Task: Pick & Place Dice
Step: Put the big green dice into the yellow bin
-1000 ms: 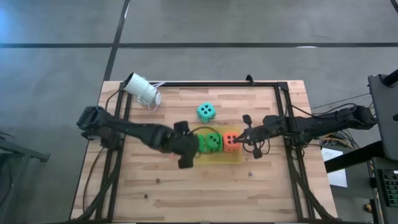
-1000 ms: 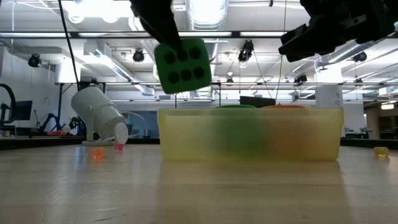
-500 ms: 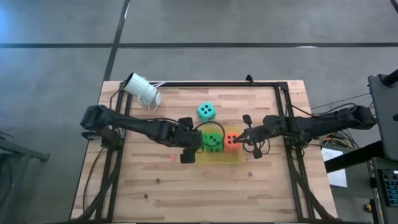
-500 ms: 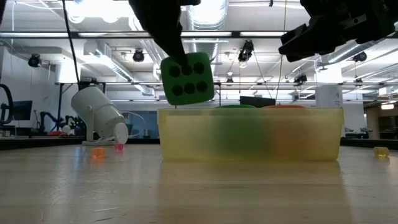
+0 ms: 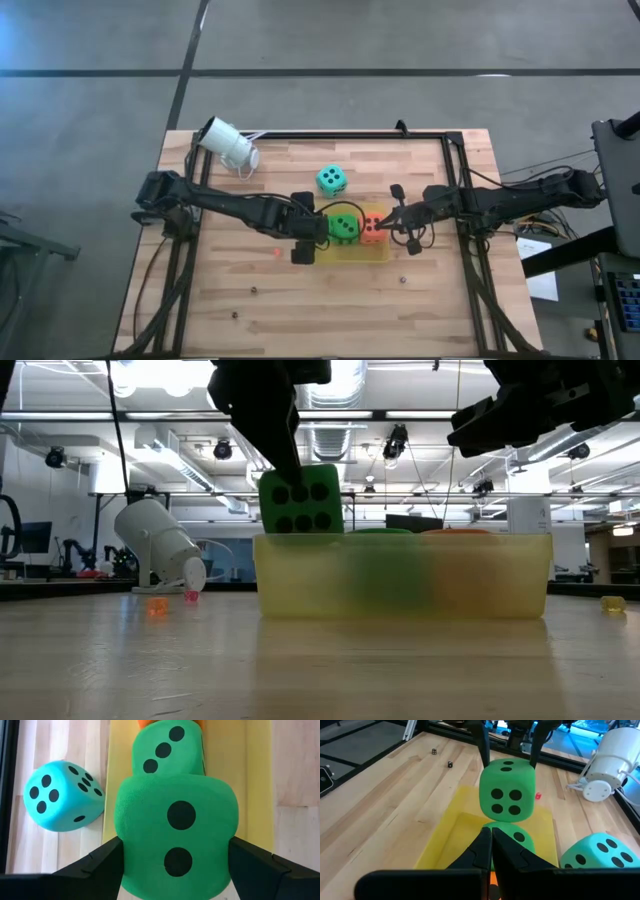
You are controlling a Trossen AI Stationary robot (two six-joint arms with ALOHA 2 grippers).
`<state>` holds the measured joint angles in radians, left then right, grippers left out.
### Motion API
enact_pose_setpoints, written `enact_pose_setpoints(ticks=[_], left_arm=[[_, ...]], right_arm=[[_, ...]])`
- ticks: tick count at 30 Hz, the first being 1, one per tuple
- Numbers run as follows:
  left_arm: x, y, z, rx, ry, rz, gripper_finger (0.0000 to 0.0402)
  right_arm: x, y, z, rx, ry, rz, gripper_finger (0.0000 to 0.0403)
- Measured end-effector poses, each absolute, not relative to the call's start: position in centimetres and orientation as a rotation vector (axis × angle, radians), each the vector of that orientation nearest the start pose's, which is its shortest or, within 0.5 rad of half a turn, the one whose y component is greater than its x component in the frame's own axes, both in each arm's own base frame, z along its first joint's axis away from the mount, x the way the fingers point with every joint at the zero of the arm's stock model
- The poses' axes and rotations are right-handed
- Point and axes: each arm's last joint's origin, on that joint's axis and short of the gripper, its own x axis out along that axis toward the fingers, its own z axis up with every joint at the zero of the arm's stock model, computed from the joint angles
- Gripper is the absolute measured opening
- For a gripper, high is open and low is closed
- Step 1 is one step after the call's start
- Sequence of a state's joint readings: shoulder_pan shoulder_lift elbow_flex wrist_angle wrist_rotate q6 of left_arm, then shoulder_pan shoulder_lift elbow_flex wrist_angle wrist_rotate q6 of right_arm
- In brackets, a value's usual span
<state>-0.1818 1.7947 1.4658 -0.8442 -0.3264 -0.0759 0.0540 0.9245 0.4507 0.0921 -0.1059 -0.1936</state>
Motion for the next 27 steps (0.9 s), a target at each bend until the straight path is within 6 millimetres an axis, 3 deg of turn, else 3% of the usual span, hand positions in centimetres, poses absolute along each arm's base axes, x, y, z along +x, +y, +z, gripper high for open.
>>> enact_pose_setpoints(ticks=[27], left_arm=[[36.0,-5.62,25.04,0.246,1.152,0.195,0.0294]], right_arm=[[19.54,1.37,22.02,-0.181,0.363,0.195,0.0008]])
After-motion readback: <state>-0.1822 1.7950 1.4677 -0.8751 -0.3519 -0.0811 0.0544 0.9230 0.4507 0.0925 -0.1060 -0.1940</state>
